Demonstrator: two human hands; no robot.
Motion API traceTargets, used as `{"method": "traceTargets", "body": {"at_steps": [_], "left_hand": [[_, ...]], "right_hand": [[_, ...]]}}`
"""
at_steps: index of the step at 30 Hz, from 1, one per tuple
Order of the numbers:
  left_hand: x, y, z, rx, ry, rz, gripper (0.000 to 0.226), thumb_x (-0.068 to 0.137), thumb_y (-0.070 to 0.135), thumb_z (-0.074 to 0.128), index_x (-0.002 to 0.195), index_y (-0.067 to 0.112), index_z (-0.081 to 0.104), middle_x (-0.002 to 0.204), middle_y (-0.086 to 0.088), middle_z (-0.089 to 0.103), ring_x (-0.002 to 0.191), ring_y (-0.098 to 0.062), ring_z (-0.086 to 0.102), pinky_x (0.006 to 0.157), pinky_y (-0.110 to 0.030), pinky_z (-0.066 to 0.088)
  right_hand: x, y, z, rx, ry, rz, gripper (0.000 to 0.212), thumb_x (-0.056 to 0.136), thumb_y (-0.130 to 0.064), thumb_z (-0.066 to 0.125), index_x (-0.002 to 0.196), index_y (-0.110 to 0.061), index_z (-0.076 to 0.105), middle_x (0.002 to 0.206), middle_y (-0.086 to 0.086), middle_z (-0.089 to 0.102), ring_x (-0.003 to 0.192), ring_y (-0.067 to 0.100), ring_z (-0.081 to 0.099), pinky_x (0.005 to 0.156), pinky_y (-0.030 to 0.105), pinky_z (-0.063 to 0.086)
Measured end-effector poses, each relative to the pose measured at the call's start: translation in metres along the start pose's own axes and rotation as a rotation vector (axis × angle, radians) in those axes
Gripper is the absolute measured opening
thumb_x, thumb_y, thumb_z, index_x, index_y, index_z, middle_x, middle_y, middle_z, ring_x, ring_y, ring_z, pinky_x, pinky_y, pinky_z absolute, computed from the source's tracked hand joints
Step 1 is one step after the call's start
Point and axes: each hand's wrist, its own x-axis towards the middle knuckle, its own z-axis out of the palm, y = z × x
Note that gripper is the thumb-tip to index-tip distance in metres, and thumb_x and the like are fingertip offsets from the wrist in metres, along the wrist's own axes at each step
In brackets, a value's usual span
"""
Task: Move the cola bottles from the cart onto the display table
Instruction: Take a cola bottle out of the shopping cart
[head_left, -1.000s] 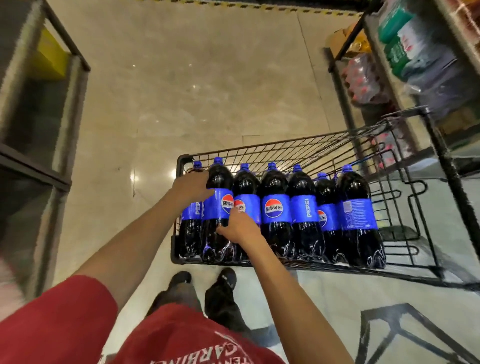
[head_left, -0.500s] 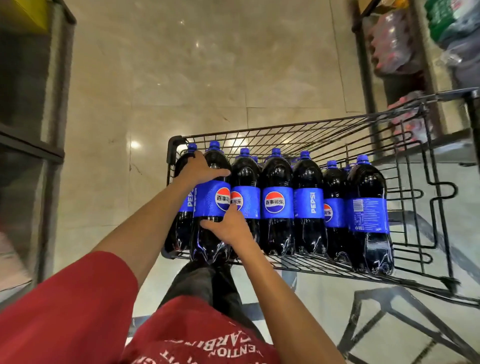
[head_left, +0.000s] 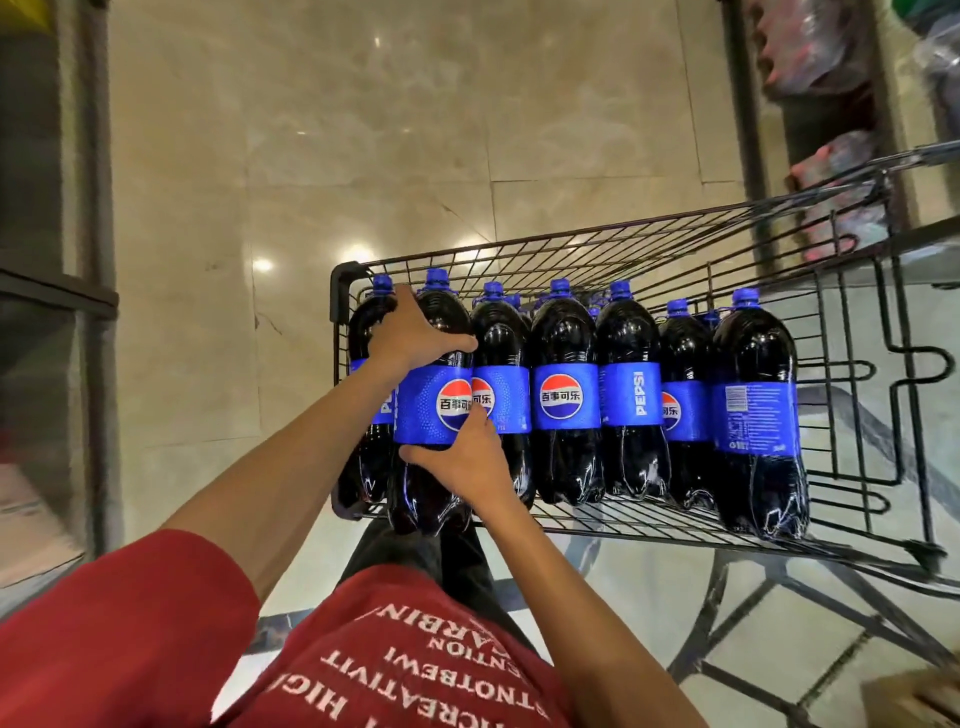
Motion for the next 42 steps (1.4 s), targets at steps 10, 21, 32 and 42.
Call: {"method": "traceTargets", "body": {"at_steps": [10,21,32,42], "left_hand": [[-0.035,-0.008,-0.014,-0.231,0.007,0.119,0.115,0.034,0.064,0.086,0.13,0.032,0.031,0.129,-0.002,0.055,0.109,-0.025,0.063,0.094,-0.046,0.056],[-0.064,-0.018,-0.023,-0.314,0.123,0.209,0.108,0.042,0.055,0.089,0.136,0.03,0.04,0.131,0.003,0.056,0.112,-0.016,0.061,0.098,-0.041,0.054],[-0.151,-0.017,-0.034,-0.344,0.321,0.541,0.098,0.047,0.053,0.088,0.133,0.041,0.042,0.131,0.012,0.058,0.12,-0.009,0.058,0.102,-0.039,0.05],[-0.23,-0.032,-0.04,-0.569,0.55,0.535,0.099,0.05,0.035,0.093,0.136,0.032,0.043,0.131,0.007,0.06,0.116,-0.006,0.063,0.099,-0.039,0.054]], "right_hand": [[0.011,0.018,-0.005,0.379,-0.136,-0.027,0.102,0.058,-0.036,0.097,0.141,-0.023,0.039,0.12,-0.01,0.068,0.106,0.004,0.067,0.098,0.03,0.055],[0.007,0.021,0.004,0.405,-0.107,-0.133,0.082,0.058,-0.025,0.098,0.125,-0.019,0.051,0.111,-0.004,0.073,0.099,0.009,0.072,0.089,0.033,0.059],[-0.029,0.035,-0.017,0.38,-0.249,-0.292,0.096,0.048,-0.03,0.095,0.133,-0.019,0.052,0.12,-0.002,0.073,0.11,0.013,0.07,0.091,0.028,0.057],[-0.067,0.03,-0.03,0.199,-0.236,-0.529,0.082,0.054,-0.016,0.099,0.124,-0.021,0.055,0.113,-0.006,0.073,0.103,0.007,0.07,0.087,0.026,0.057]]}}
